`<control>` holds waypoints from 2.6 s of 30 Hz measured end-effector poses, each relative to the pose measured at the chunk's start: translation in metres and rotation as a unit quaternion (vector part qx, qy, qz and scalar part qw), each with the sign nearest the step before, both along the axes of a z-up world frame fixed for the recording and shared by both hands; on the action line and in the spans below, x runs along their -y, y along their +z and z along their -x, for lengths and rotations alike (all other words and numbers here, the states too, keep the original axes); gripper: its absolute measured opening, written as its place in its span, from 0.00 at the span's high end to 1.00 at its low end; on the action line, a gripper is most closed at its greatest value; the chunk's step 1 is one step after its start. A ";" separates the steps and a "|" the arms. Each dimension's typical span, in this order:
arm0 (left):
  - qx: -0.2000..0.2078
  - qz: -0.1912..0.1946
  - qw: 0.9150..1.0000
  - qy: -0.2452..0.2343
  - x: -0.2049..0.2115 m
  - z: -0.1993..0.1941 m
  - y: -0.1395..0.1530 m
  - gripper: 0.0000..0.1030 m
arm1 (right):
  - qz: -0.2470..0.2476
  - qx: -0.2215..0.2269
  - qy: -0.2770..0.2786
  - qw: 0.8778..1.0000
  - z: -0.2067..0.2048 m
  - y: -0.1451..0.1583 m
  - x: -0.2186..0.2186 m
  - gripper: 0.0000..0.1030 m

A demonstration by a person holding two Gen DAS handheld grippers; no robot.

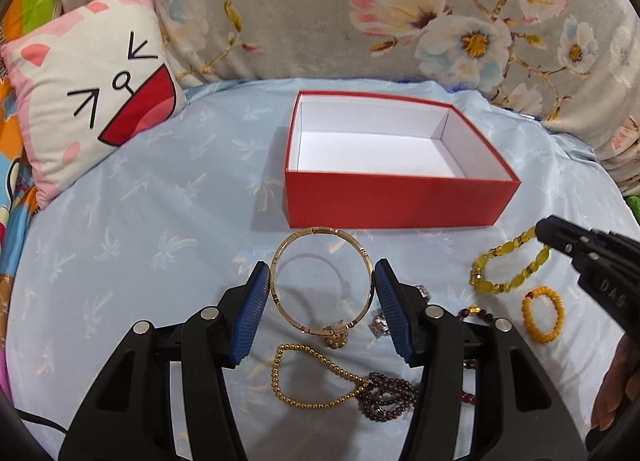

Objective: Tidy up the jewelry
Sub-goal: 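Carry the bangle and yellow bracelet with both tools over the red box, then open both tools to drop the bangle and yellow bracelet into the box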

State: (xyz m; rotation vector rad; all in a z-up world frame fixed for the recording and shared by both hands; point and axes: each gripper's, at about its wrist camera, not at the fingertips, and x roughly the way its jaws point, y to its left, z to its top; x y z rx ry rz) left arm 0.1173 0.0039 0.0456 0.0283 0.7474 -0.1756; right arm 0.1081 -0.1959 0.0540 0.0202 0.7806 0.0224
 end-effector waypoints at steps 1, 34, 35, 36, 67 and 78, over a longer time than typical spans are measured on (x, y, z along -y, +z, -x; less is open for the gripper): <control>0.005 0.001 1.000 -0.004 0.000 0.003 0.007 0.50 | -0.001 0.007 0.003 1.000 0.002 0.009 -0.001 0.92; -0.006 -0.031 0.999 -0.039 0.057 -0.191 0.035 0.50 | -0.004 0.012 0.024 1.000 -0.190 0.036 -0.008 0.92; -0.009 -0.033 0.999 -0.039 0.057 -0.194 0.031 0.50 | -0.002 0.010 0.023 1.000 -0.193 0.031 -0.007 0.92; -0.012 -0.035 0.999 -0.037 0.058 -0.198 0.027 0.50 | 0.001 0.006 0.020 1.000 -0.197 0.025 -0.007 0.92; -0.036 -0.045 0.998 -0.031 0.060 -0.215 -0.009 0.50 | 0.015 -0.027 0.008 0.999 -0.218 -0.011 -0.001 0.91; -0.016 -0.034 0.999 -0.016 0.045 -0.198 0.010 0.37 | 0.022 0.015 -0.010 1.000 -0.186 0.013 0.012 0.52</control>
